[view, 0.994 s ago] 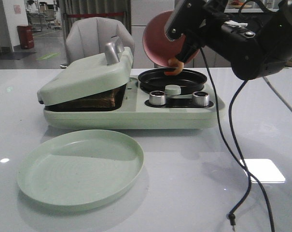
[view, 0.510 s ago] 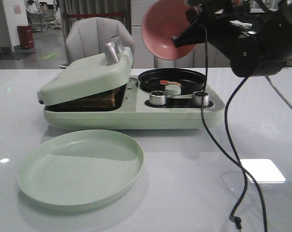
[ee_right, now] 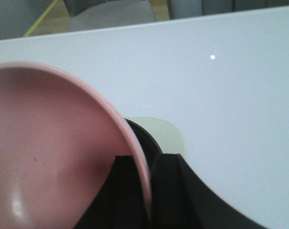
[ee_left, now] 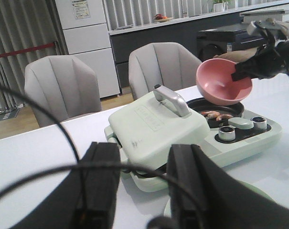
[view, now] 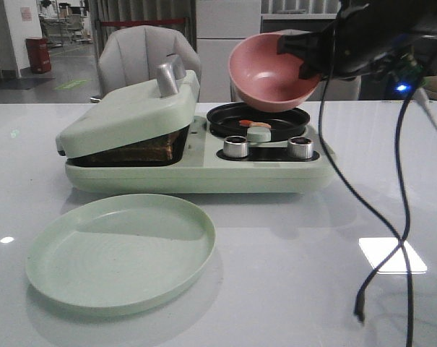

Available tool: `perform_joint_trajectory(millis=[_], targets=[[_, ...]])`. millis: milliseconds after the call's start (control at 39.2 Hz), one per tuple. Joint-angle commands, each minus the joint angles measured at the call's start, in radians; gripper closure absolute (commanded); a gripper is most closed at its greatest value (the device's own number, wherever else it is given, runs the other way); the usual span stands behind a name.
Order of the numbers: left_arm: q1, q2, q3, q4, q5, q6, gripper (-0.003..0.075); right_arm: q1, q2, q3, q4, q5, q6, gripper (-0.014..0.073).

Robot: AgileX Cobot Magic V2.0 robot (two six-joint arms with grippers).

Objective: Make breakfast with bread and shrimp
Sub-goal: 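Turn the bowl upright and carry it back beside the sandwich maker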

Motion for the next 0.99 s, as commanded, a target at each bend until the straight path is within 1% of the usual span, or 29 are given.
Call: perform_joint_trajectory(millis=[0,127,229,408,535,611,790,968], targets=[[-0.007,0.010,-0.027,-0.018,-0.067,-0.012,0.0407,-0.051,-0.156,-0.033,0.001,0.107,0.005,0.0475],[-0.007,0.010,-0.027,-0.018,-0.067,-0.012,0.0407,-0.132,-0.248,-0.033,0.023,0.276,0.005,0.0475],[-0.007,0.010,-0.027,-0.018,-0.067,-0.012,0.0407,-0.201,-0.285,-0.033,0.051,0.401,0.005,0.0475],[-0.007,0.010,-0.027,-0.018,-0.067,-0.012,0.0407,-0.298,-0.284,-0.033,0.050,0.621,0.004,0.0475],[-0.007,0.010,-0.027,-0.018,-0.067,-0.012,0.0407,-0.325,-0.256,-0.033,0.038,0.739,0.003,0.0475],[-0.007,0.010,-0.027,-0.018,-0.067,-0.012,0.0407,-0.327,-0.229,-0.033,0.017,0.781,0.001,0.0475],[-0.007,0.010,-0.027,-0.018,-0.067,-0.012,0.0407,-0.328,-0.167,-0.033,0.011,0.861,-0.050,0.0475],[-0.007,0.010,-0.027,-0.018,-0.067,-0.012,0.0407,-0.327,-0.121,-0.033,0.014,0.887,-0.102,0.0475]])
